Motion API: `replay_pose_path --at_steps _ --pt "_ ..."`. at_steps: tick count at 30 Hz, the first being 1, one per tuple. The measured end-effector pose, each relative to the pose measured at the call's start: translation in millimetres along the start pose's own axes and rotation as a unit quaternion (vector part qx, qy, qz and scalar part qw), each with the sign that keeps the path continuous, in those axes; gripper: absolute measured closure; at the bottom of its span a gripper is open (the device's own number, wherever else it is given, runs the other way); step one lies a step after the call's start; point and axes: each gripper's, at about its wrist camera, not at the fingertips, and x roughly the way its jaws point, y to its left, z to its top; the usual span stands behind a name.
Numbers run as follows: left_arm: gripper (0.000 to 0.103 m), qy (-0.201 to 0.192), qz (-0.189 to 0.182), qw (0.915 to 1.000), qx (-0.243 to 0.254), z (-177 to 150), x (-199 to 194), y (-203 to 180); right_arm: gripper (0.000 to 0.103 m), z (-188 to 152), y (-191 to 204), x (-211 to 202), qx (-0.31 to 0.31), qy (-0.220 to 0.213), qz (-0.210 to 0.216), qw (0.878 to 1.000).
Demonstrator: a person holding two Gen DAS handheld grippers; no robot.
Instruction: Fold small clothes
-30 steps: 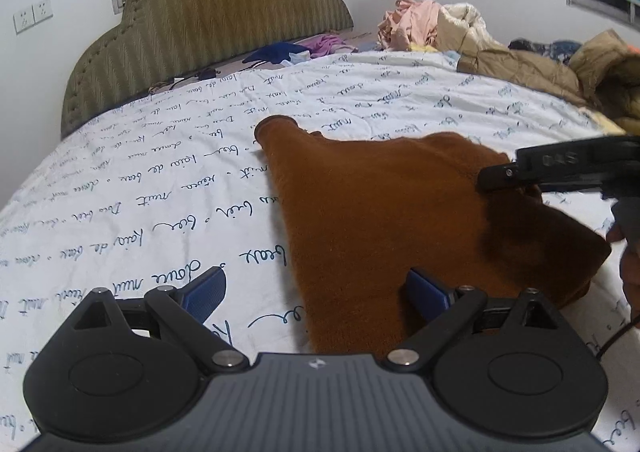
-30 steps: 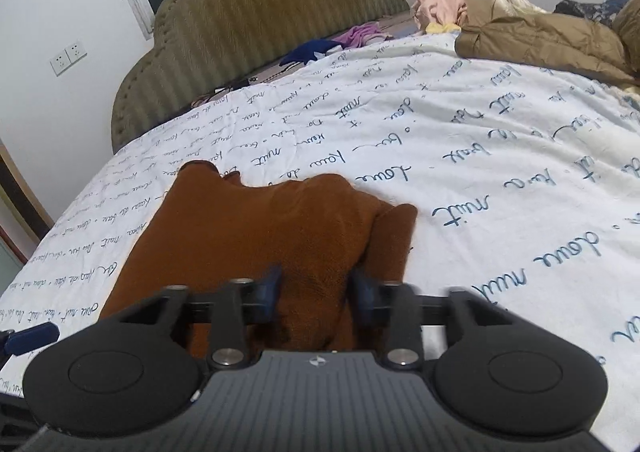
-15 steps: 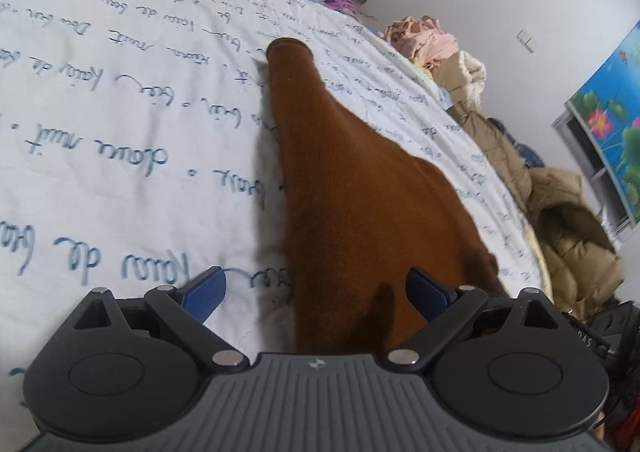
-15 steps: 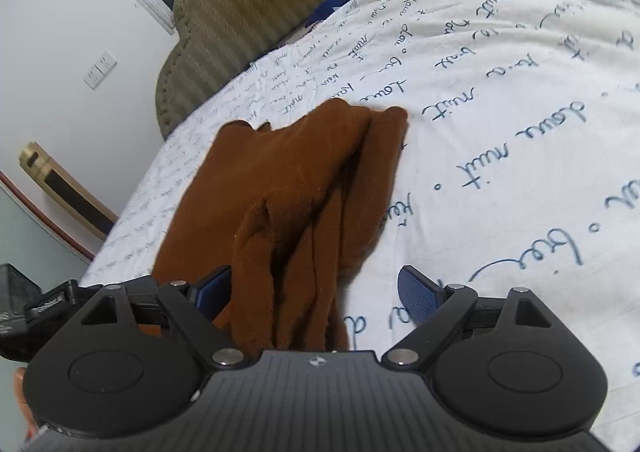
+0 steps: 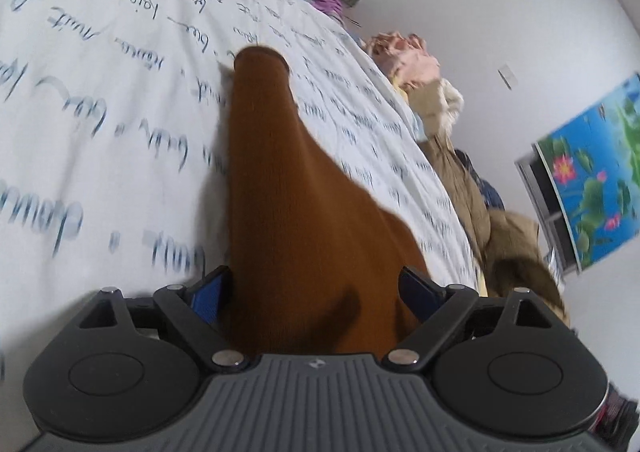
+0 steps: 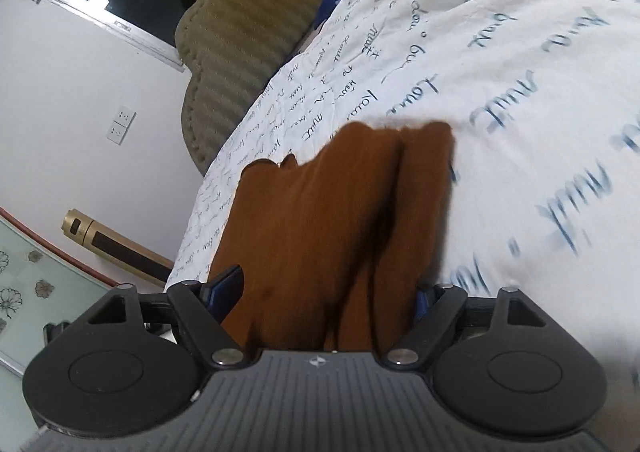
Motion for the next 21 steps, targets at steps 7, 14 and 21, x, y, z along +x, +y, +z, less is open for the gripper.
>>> replay_pose_path --at_steps 7,14,21 --pt "0.035 0.034 0.009 0.9991 -0.022 26 41 4 0.054 21 1 30 -0.023 0.03 -0.015 0.999" --pt "0.077 0.012 0.041 0.998 0.046 17 30 -14 0.07 14 18 25 -0.061 0.015 -0.038 0.997" --pt "0.078 -0.039 0.08 0.9861 0.14 15 -19 -47 0.072 6 67 8 -0.104 -0.006 -0.012 0.994"
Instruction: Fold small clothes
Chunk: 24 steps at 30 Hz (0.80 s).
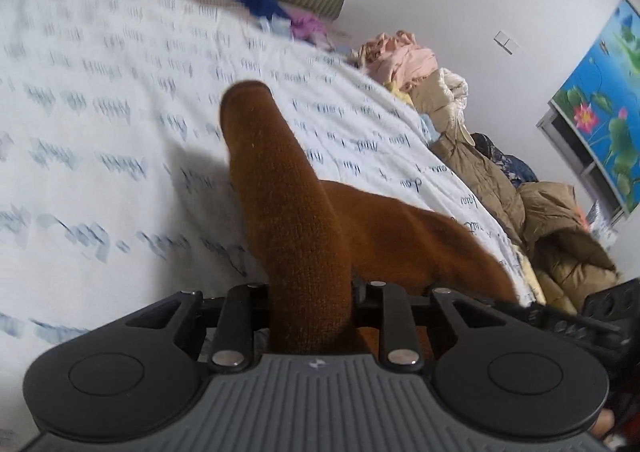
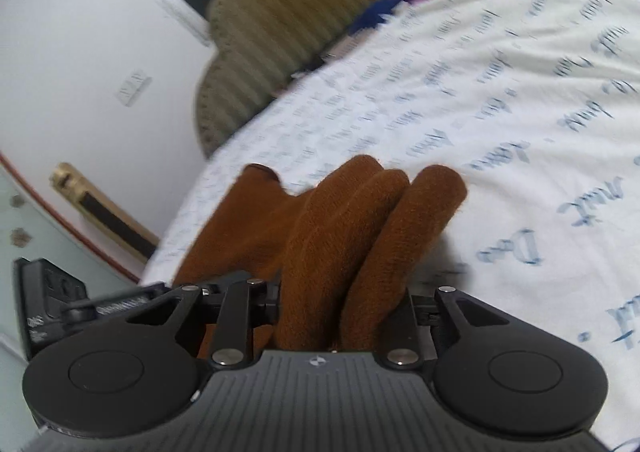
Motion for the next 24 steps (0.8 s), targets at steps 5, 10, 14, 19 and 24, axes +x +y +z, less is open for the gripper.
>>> replay_pose_path --at_steps 5,10,14,19,24 --pt "0.074 -0.002 0.034 0.9993 0.013 21 -17 12 0.069 6 25 15 -0.008 0.004 0.012 1.0" --pt "0.067 0.021 0.092 0.9956 -0.001 11 -14 37 0.04 -1 16 46 -0.009 0.042 -0.078 0.996" --pt "0.051 0.008 0.049 0.9986 -0.015 -13 -40 54 0.026 -21 2 21 0.009 0.045 -0.049 0.998" --pt "0.051 0.037 -0.008 0.9985 -0.039 -52 -61 61 0.026 -52 -16 -15 0.055 0.051 0.012 0.997" --pt "0.078 0.07 -0.03 0.9967 -0.028 -90 -69 55 0.029 -82 2 -24 0.031 0.072 0.054 0.995"
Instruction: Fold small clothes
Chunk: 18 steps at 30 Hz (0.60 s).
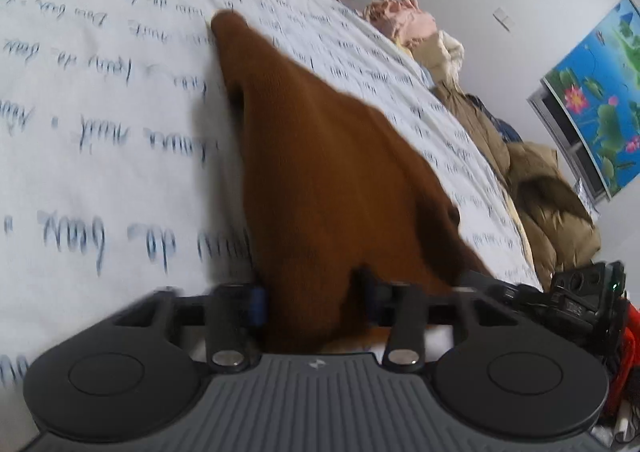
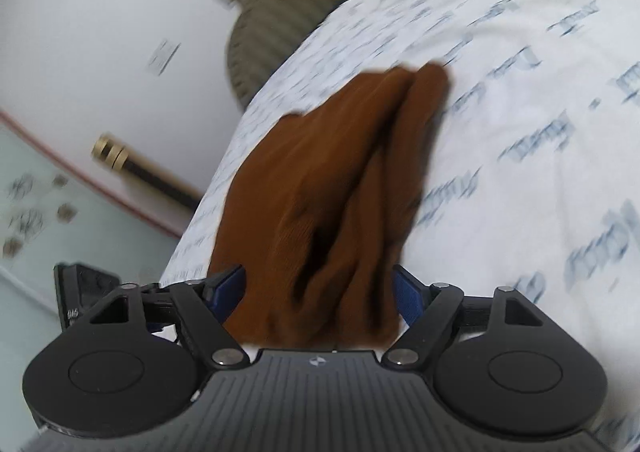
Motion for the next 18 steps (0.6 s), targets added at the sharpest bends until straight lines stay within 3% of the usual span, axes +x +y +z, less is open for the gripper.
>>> replay_pose_path --at_steps 1,2,3,5,8,9,11,13,15,16,17,18 --pt "0.081 -0.005 0.009 0.9999 0.006 -4 -2 -2 0.042 -4 6 2 -0.014 -0.002 -0.014 1.0" --pt "0.085 -0.012 0.016 0.9998 0.009 -6 -6 -4 0.062 -7 11 5 -0.028 -0.003 -0.033 0.999" --pt "0.087 -0.016 0.016 0.9997 0.008 -7 -10 -6 0.071 -9 13 7 -0.031 -0.003 -0.046 0.998" --pt "0.088 -0.03 0.019 0.9993 0.015 -9 -24 -13 0.078 -10 12 5 -0.012 -0.011 -0.032 0.999" --pt "0.087 -0.045 0.045 0.9966 0.053 -11 -34 -26 0.078 -12 13 -5 0.0 -0.03 -0.004 1.0" --pt "0.085 -0.044 0.064 0.9952 0.059 -13 -33 -29 0.078 -14 13 -6 -0.002 -0.032 -0.013 0.999" --pt "0.084 -0.049 0.096 0.9921 0.063 -20 -33 -32 0.064 -17 14 -3 -0.025 -0.029 -0.07 0.997" --pt "0.078 -0.066 0.124 0.9877 0.068 -26 -41 -37 0.061 -22 17 -5 -0.048 -0.037 -0.1 0.993" --pt "0.066 -0.093 0.17 0.9772 0.086 -32 -51 -45 0.053 -28 28 -14 -0.065 -0.058 -0.123 0.989" --pt "0.061 -0.104 0.199 0.9696 0.096 -35 -54 -50 0.046 -31 39 -18 -0.086 -0.078 -0.148 0.982" --pt "0.049 -0.113 0.228 0.9614 0.105 -38 -55 -55 0.039 -35 51 -21 -0.112 -0.099 -0.175 0.973" --pt "0.043 -0.116 0.247 0.9555 0.112 -40 -55 -58 0.037 -40 62 -25 -0.138 -0.118 -0.198 0.963"
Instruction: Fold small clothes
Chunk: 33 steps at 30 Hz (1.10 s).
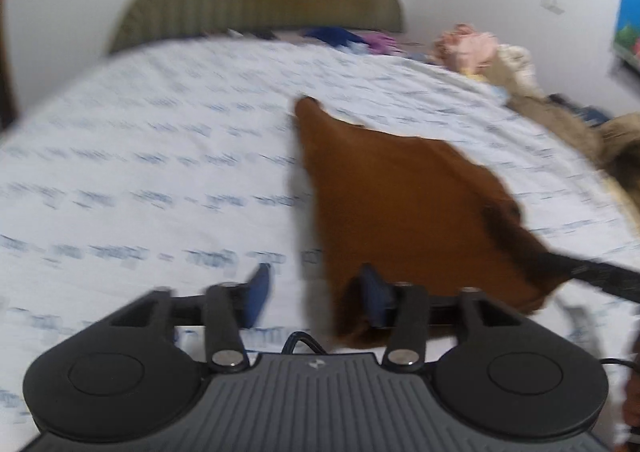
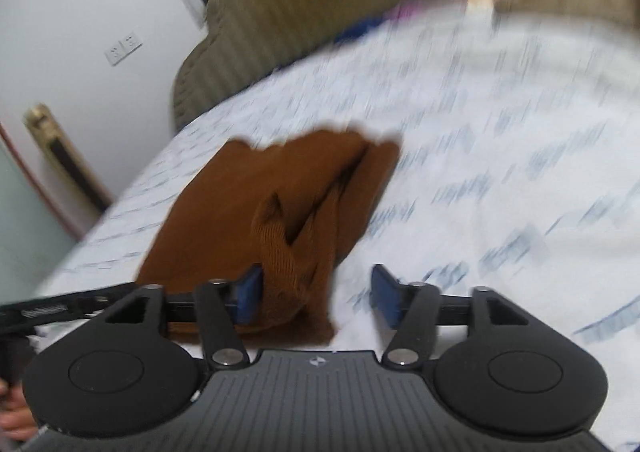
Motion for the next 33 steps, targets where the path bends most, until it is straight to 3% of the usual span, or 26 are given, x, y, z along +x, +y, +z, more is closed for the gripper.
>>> replay_pose_path --at_steps 2,3,5,9,15,17,18,20,21,22,23,25,26,28,30,33 --pt "0.043 -0.003 0.02 0.9998 0.006 -3 -2 -6 0.034 -4 18 -8 -0.042 -0.024 -0.021 0.999" --pt "0.043 -0.003 0.028 0.9996 0.006 -5 -1 -7 0.032 -7 25 -8 -0.057 -0.022 -0.021 0.998" --pt "0.043 -0.002 0.042 0.9991 0.004 -9 -2 -10 0.018 -13 39 -4 -0.081 -0.012 -0.016 0.997" --pt "0.039 -0.005 0.059 0.9982 0.005 -15 -5 -15 0.013 -23 58 3 -0.113 0.01 -0.021 0.993" --pt "0.038 0.004 0.09 0.9959 0.011 -17 -11 -13 0.001 -30 71 -9 -0.114 0.051 0.036 0.992" --pt "0.038 0.014 0.106 0.9943 0.003 -15 -16 -6 0.001 -28 72 -14 -0.08 0.079 0.084 0.99" --pt "0.036 0.012 0.119 0.9928 0.0 -14 -22 -1 0.001 -25 68 -17 -0.038 0.098 0.129 0.986" --pt "0.025 -0.009 0.163 0.9866 -0.007 -11 -36 9 0.0 -19 55 -20 0.06 0.129 0.245 0.959" --pt "0.018 -0.022 0.183 0.9828 -0.008 -10 -43 14 0.0 -18 51 -22 0.086 0.126 0.275 0.949" --pt "0.017 -0.032 0.196 0.9801 -0.005 -9 -48 17 0.0 -16 50 -26 0.089 0.115 0.271 0.951" --pt "0.016 -0.037 0.199 0.9792 0.001 -8 -51 19 0.0 -13 53 -30 0.071 0.1 0.24 0.963" --pt "0.016 -0.032 0.179 0.9832 0.013 -8 -49 18 0.0 -13 62 -31 0.01 0.068 0.138 0.988" --pt "0.016 -0.022 0.165 0.986 0.014 -9 -46 15 0.0 -15 67 -28 -0.016 0.056 0.083 0.995" --pt "0.016 -0.008 0.132 0.9912 0.011 -15 -37 8 0.0 -22 74 -21 -0.058 0.04 0.011 0.997" --pt "0.016 -0.001 0.115 0.9933 0.01 -22 -26 -3 0.0 -29 80 -16 -0.088 0.032 -0.011 0.996" --pt "0.016 0.005 0.123 0.9922 0.021 -30 -13 -18 0.0 -39 90 -12 -0.132 0.02 -0.046 0.99"
